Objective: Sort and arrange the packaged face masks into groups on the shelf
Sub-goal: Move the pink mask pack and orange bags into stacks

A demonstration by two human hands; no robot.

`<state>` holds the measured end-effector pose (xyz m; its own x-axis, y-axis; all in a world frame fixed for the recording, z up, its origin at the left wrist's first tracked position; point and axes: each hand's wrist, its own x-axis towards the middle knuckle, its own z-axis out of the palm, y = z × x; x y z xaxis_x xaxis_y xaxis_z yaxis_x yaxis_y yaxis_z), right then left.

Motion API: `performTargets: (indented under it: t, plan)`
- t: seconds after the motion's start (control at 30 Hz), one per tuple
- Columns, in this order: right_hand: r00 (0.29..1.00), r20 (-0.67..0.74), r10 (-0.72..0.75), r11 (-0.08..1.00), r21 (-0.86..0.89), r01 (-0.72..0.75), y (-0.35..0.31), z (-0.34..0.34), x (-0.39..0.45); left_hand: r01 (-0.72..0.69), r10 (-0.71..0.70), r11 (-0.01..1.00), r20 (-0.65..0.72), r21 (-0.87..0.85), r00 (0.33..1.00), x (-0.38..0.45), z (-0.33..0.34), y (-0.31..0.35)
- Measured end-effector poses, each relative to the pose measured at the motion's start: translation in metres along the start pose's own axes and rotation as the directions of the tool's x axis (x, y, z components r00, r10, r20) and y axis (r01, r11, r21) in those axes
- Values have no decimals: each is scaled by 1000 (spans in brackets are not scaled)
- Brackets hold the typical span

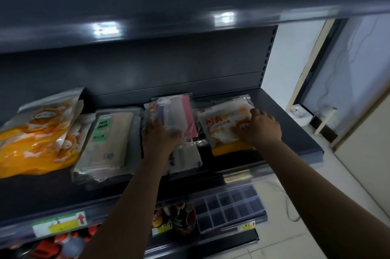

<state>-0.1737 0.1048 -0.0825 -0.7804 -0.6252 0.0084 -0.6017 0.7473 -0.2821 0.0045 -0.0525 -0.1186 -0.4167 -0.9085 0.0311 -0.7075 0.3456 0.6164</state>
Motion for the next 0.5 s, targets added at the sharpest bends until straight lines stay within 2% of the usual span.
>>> performTargets:
  t: [0.07,0.2,0.33,0.4,0.5]
  plan:
    - [1000,-8,26,993,112,-25,1,1,7,-14,14,998,-11,-65,1000,4,-1,0]
    - [999,10,48,908,416,-48,8,0,18,-12,-14,943,-75,-333,997,2,-3,3]
    - [996,70,62,786,612,-92,18,-2,21,-16,-37,893,-108,-450,993,-8,-5,8]
    - [996,73,41,736,673,-80,22,-3,21,12,-69,879,-103,-477,992,-18,-7,11]
    - [998,57,13,658,751,-52,26,-5,20,-35,-52,860,-155,-510,987,-36,-12,17]
